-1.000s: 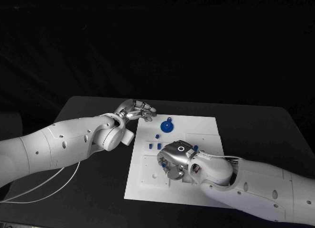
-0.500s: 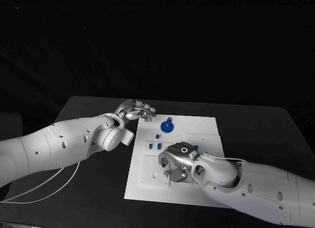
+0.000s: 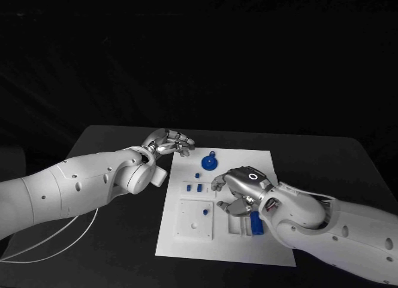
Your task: Assemble the parts on the task board
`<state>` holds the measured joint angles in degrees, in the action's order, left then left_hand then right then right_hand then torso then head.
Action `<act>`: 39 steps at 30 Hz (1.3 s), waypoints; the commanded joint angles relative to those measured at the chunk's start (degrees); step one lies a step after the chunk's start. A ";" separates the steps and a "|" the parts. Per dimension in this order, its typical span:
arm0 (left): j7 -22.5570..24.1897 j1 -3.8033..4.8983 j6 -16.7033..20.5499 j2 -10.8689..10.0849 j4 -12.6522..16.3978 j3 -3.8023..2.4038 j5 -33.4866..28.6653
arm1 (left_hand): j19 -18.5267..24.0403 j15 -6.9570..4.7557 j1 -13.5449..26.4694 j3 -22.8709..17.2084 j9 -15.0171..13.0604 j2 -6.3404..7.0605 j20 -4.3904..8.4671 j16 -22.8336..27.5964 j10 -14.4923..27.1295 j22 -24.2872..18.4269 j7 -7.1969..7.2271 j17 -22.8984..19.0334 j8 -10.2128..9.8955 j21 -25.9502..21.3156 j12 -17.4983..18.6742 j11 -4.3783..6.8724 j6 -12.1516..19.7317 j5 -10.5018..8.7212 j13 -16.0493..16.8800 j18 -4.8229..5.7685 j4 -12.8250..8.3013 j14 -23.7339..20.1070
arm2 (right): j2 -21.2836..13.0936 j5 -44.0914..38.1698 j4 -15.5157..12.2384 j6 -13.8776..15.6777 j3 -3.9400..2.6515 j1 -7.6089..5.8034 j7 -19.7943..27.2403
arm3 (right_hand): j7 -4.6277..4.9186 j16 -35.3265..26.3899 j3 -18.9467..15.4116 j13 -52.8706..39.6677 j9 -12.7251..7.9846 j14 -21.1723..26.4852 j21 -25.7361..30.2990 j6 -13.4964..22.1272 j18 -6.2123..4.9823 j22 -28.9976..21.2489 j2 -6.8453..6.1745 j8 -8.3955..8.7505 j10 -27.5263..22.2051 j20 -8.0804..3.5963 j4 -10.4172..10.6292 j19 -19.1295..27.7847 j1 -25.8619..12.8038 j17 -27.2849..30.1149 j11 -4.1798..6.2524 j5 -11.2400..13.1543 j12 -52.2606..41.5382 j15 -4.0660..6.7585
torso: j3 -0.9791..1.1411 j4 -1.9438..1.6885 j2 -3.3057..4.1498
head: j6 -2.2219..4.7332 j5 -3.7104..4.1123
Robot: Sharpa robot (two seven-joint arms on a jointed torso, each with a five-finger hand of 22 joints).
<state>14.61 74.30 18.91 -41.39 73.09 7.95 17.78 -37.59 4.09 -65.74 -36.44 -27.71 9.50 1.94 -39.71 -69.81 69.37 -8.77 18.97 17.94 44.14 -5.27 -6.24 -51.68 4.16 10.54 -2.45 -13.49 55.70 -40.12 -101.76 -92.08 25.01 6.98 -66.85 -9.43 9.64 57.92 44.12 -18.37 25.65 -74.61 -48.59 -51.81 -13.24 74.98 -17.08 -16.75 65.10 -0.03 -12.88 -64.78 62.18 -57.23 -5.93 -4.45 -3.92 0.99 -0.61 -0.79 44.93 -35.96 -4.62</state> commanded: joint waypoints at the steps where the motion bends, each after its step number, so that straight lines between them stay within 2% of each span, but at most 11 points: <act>1: 0.76 0.07 -0.42 0.01 0.06 -0.05 -0.48 | 0.19 -0.02 -0.13 0.20 0.08 -0.47 -0.31 0.38 -0.29 0.08 0.10 0.10 0.22 -0.39 0.27 -0.01 0.39 0.17 -0.08 -0.18 0.05 0.34 | -2.01 2.69 -0.72 -1.01 -0.66 -0.88 1.39 | -0.14 0.40 -0.03 0.13 -0.05 -0.27 -0.07 0.05 -1.76 1.03 0.10 0.00 0.28 -0.33 0.00 -0.40 0.69 -0.06 0.39 0.23 -0.42 0.00 | -0.01 0.03 -0.04 | 0.35 0.30; 2: 0.77 0.07 -0.45 0.00 0.06 -0.05 -0.48 | 0.19 -0.02 -0.13 0.20 0.08 -0.47 -0.31 0.38 -0.29 0.08 0.10 0.11 0.22 -0.39 0.27 -0.01 0.39 0.17 -0.08 -0.18 0.05 0.34 | -2.87 3.40 -0.89 -1.39 -1.06 -1.21 1.52 | -0.16 0.44 -0.02 0.18 -0.05 -0.32 -0.11 0.02 -1.76 1.04 0.09 -0.03 0.33 -0.36 -0.05 -0.44 0.81 -0.07 0.41 0.19 -0.44 0.02 | 0.00 0.05 -0.05 | 0.50 0.39; 7: 0.74 0.07 -0.51 -0.05 -0.07 -0.05 -0.53 | 0.20 -0.02 -0.14 0.20 0.09 -0.47 -0.32 0.41 -0.29 0.09 0.10 0.12 0.23 -0.40 0.27 -0.01 0.39 0.17 -0.09 -0.18 0.04 0.34 | -6.16 5.04 -1.87 -3.88 -1.90 -2.42 2.17 | -0.17 0.67 -0.43 0.43 -0.08 -0.52 -0.29 -0.03 -1.76 1.10 0.12 -0.11 0.46 -0.41 -0.03 -0.65 0.77 -0.16 0.43 -0.23 -0.48 0.05 | 0.04 0.04 -0.03 | 0.88 0.86; 12: 0.75 0.07 -0.59 -0.03 -0.13 -0.05 -0.59 | 0.21 -0.02 -0.15 0.20 0.09 -0.47 -0.32 0.43 -0.29 0.09 0.10 0.14 0.23 -0.42 0.27 -0.01 0.39 0.17 -0.09 -0.17 0.04 0.34 | -7.63 4.15 -1.53 -7.26 -2.02 -2.98 1.26 | -0.25 0.82 -1.52 0.94 -0.21 -0.50 -0.42 0.29 -1.76 1.14 0.09 -0.04 0.06 -0.44 -0.36 -0.59 0.44 -0.22 0.28 -0.72 -0.23 -0.12 | 0.06 0.13 -0.01 | 1.07 1.04; 14: 0.74 0.07 -0.61 -0.01 -0.12 -0.05 -0.59 | 0.21 -0.01 -0.16 0.20 0.09 -0.47 -0.32 0.44 -0.29 0.09 0.09 0.14 0.23 -0.42 0.27 -0.01 0.40 0.17 -0.09 -0.17 0.04 0.34 | -7.84 3.06 -1.10 -8.97 -2.01 -2.98 0.50 | -0.33 0.84 -2.01 1.20 -0.26 -0.40 -0.43 0.41 -1.76 1.15 0.06 -0.02 -0.23 -0.42 -0.51 -0.47 0.23 -0.23 0.16 -0.69 -0.08 -0.24 | 0.09 0.12 0.01 | 1.19 1.18; 20: 0.76 0.06 -0.69 0.05 -0.22 -0.04 -0.63 | 0.22 -0.01 -0.15 0.20 0.10 -0.47 -0.33 0.47 -0.29 0.09 0.09 0.17 0.23 -0.44 0.28 -0.02 0.40 0.16 -0.10 -0.17 0.05 0.34 | -7.81 1.16 0.43 -11.57 -1.97 -2.98 -0.62 | -0.69 0.82 -2.94 2.25 -0.45 0.21 -0.25 0.91 -1.76 1.12 0.00 0.09 -1.50 -0.21 -0.82 0.19 -0.16 -0.25 -0.26 0.41 0.14 -0.64 | 0.07 -0.01 0.05 | 1.30 1.43; 24: 0.76 0.06 -0.76 0.12 -0.29 -0.04 -0.64 | 0.22 -0.01 -0.15 0.21 0.10 -0.48 -0.33 0.49 -0.29 0.10 0.08 0.18 0.24 -0.45 0.28 -0.02 0.40 0.16 -0.11 -0.16 0.06 0.34 | -6.94 0.82 1.44 -11.28 -1.81 -2.96 -0.64 | -0.80 0.83 -3.01 2.58 -0.51 0.38 -0.21 1.10 -1.76 1.11 0.02 0.13 -1.68 -0.14 -0.84 0.35 -0.13 -0.25 -0.28 1.01 0.08 -0.66 | -0.01 -0.01 0.09 | 1.31 1.49; 28: 0.78 0.06 -0.84 0.21 -0.33 -0.04 -0.69 | 0.22 0.00 -0.14 0.21 0.10 -0.48 -0.33 0.51 -0.29 0.10 0.08 0.19 0.24 -0.46 0.28 -0.02 0.41 0.15 -0.11 -0.16 0.07 0.34 | -6.04 0.64 2.49 -11.21 -1.54 -2.95 -0.62 | -0.82 0.89 -2.57 2.82 -0.53 0.40 -0.20 1.11 -1.76 1.08 0.04 0.07 -1.58 -0.14 -0.67 0.34 0.29 -0.24 -0.28 1.23 -0.06 -0.67 | 0.01 -0.10 0.10 | 1.29 1.59; 39: 0.75 0.05 -0.86 0.18 -0.33 -0.04 -0.70 | 0.23 0.01 -0.11 0.22 0.12 -0.51 -0.35 0.58 -0.29 0.11 0.07 0.25 0.24 -0.49 0.29 -0.03 0.42 0.14 -0.13 -0.15 0.12 0.35 | -4.63 0.10 4.17 -11.89 -0.57 -2.78 -0.52 | -0.70 1.24 0.38 3.50 -0.29 0.21 -0.40 0.16 -1.76 1.06 0.26 -0.79 0.03 -0.28 1.04 0.04 1.98 -0.22 0.03 1.64 -0.90 -0.37 | -0.10 -0.14 0.10 | 1.13 1.66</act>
<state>14.61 74.28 18.75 -41.31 72.68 7.96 17.43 -37.59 4.09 -65.74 -36.44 -27.67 9.50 1.94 -39.49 -69.81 69.40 -8.77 19.12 17.93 43.91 -5.27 -6.24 -51.68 4.16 10.50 -2.44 -13.49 55.70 -44.85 -100.52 -87.98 14.59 6.40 -69.69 -9.86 8.85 58.92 44.23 -14.94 25.26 -74.40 -48.80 -51.30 -13.19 74.97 -16.80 -17.29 64.84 0.00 -11.83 -64.77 63.77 -57.37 -5.81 -3.10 -4.65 0.40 -0.67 -0.93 45.04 -34.78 -2.88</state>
